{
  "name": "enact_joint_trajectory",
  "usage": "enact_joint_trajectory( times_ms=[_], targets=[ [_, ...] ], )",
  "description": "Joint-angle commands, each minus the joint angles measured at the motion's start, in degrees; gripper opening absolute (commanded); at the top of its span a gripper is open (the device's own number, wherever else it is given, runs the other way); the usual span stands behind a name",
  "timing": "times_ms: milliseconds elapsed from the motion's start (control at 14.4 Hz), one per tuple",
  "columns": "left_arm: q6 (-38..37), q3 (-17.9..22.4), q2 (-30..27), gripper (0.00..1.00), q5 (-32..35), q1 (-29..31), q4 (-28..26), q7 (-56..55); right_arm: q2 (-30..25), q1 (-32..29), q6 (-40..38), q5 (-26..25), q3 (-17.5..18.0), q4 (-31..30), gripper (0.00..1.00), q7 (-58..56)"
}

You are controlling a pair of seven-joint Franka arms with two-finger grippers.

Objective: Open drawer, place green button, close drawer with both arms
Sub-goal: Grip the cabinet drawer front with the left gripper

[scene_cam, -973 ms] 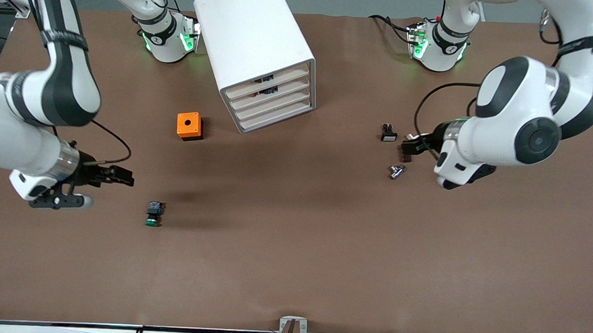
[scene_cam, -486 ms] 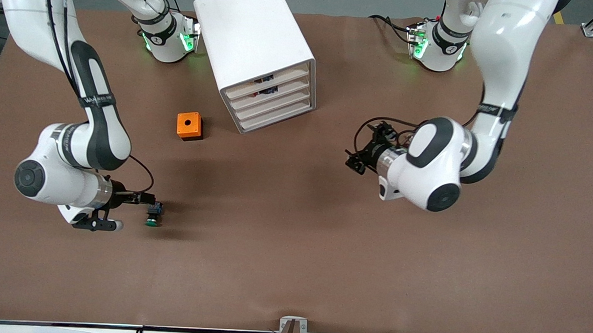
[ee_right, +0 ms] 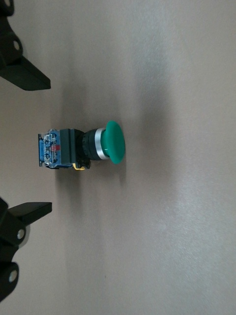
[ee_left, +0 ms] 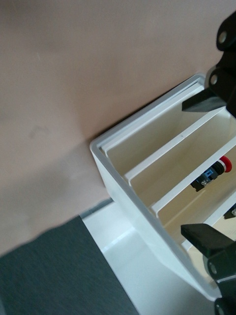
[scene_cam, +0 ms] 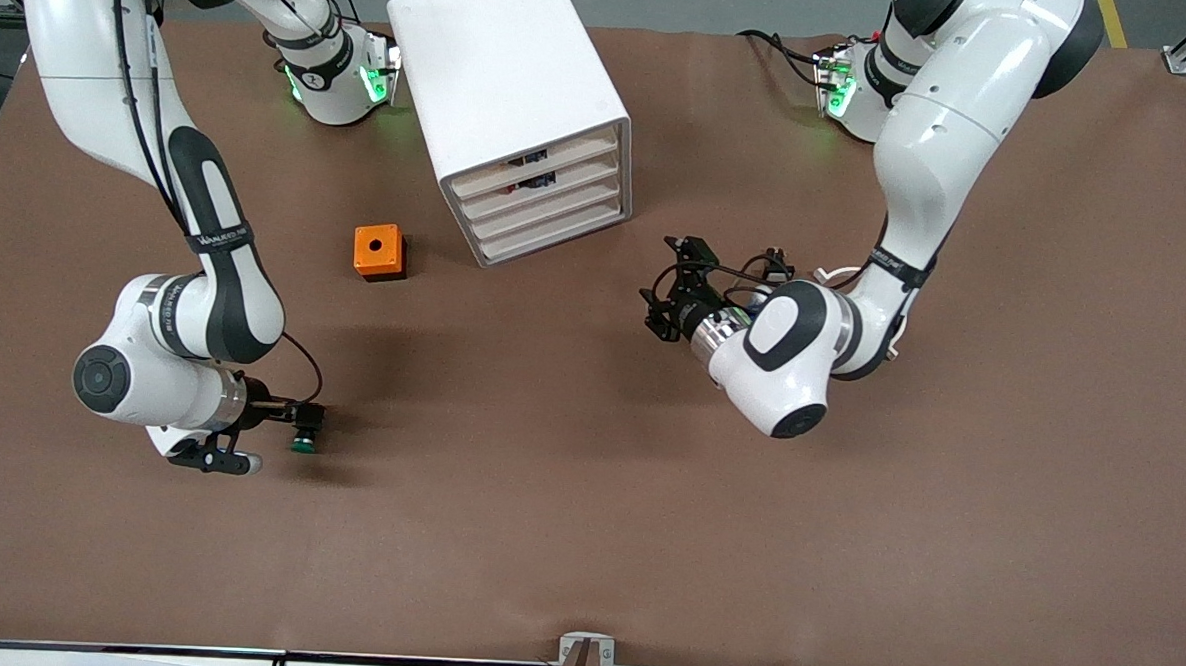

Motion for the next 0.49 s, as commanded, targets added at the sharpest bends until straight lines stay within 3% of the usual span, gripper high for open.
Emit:
enact_joint_trajectory(
  times_ms=[0,208,417],
  targets=[
    [-0.3,-0.9,4.0,1.00,-4.1,-1.3,2.0,-7.1,1.4,0.1,0.3,1.1,0.2,0.9,1.00,0.8],
    [0.4,-0.8,6.1,1.00,-5.0,-3.7,2.0,-11.1,2.2,0.4,0.2,1.4,0.2,0.8,1.00,0.8],
    [2.2,-0.8,8.0,0.74,-6.8,-5.3,1.9,-12.6,2.4,0.4,-0.1,1.5,0.2,0.7,1.00,0.8]
  ],
)
